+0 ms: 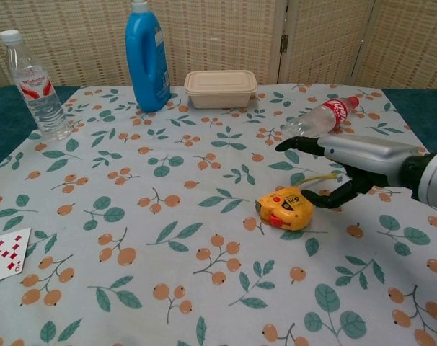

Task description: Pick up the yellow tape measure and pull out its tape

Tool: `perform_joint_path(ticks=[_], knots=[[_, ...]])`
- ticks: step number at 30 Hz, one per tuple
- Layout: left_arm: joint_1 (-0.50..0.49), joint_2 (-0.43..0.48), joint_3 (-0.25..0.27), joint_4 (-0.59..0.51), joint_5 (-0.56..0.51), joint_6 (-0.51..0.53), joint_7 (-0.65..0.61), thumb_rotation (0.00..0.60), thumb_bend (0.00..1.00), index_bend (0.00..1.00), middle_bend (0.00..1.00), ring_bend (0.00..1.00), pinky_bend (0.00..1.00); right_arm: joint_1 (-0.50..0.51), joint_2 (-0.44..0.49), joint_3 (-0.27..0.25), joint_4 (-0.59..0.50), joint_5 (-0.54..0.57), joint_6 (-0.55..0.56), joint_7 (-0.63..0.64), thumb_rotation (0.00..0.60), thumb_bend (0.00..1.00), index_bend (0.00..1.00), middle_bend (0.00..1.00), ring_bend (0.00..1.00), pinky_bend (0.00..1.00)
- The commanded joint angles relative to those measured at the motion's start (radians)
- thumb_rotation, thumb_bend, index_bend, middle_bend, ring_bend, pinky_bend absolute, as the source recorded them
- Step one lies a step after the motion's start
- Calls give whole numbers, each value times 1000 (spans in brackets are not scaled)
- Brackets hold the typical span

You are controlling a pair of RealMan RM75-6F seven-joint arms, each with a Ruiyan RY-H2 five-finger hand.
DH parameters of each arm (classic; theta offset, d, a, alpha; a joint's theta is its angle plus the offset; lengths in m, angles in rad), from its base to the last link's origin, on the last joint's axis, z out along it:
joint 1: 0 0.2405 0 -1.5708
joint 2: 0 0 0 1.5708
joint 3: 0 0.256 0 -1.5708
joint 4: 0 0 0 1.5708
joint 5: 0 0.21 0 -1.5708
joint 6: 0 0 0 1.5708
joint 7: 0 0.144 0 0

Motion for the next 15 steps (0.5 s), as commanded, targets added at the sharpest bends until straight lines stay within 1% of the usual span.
perform_joint_path(ticks=[1, 3, 7, 15], knots=[[0, 1, 2, -1, 5, 0, -9, 600, 297, 214, 159, 154, 0, -41, -10, -28, 14, -21, 55, -25, 449, 373, 0, 0, 0, 0], [1, 4, 1, -1, 7, 2, -9, 600, 297, 213, 159, 154, 0, -56, -13, -44, 22, -35, 73, -24, 450, 330, 0, 0, 0, 0], [1, 6, 3, -4, 16, 5, -24, 600, 297, 213, 159, 154, 0, -73, -36, -59, 59, -47, 93, -34, 454, 326, 0, 0, 0, 0], [3, 10, 7, -13, 28, 9, -32, 600, 297, 212, 159, 154, 0, -58, -127, -41, 157, -44, 82, -53, 450, 324, 0, 0, 0, 0]])
